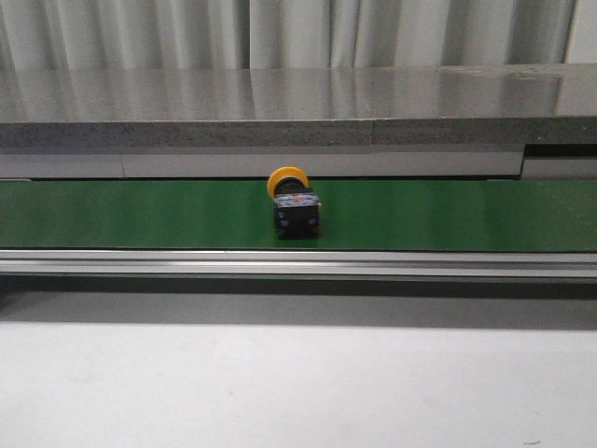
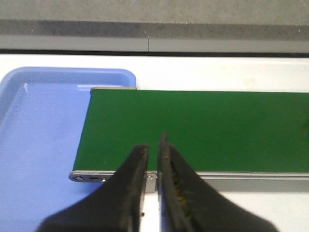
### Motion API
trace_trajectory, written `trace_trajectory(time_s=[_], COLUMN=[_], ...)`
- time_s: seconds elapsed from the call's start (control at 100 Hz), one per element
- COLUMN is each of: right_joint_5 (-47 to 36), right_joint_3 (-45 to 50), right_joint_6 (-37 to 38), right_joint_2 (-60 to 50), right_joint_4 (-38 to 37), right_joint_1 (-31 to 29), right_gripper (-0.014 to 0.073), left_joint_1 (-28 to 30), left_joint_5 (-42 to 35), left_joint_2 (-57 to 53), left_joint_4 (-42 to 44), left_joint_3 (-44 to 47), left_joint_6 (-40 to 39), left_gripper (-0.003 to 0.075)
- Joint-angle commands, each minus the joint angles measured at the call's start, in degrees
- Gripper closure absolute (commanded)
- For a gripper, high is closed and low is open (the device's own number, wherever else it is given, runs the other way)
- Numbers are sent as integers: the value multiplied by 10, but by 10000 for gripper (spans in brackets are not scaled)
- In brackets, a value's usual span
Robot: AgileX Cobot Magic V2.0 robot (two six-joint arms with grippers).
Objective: Move button from right to left
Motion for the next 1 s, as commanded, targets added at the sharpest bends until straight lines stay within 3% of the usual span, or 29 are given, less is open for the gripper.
trace_trajectory(time_s=[0.0,0.13,0.2,0.55,0.74,0.99], right_joint_5=[-46,-46,-46,-46,-46,-46], right_joint_3=[-15,-15,-15,-15,-15,-15], right_joint_6=[-4,-4,-4,-4,-4,-4], right_joint_2=[7,7,7,7,7,7], right_joint_4=[0,0,0,0,0,0], right_joint_1=[-1,-1,-1,-1,-1,-1], right_gripper=[661,661,661,661,661,661], left_joint_1=[1,1,1,-18,-51,-96], left_joint_5=[-23,-40,-54,-58,62,133], left_joint_2=[41,90,116,234,319,416], left_joint_4=[-16,-17,-17,-46,-47,-47], left_joint_3=[-41,-61,-67,-143,-240,-341], left_joint_6=[0,0,0,0,-3,-39], left_gripper=[416,87,15,100,101,101])
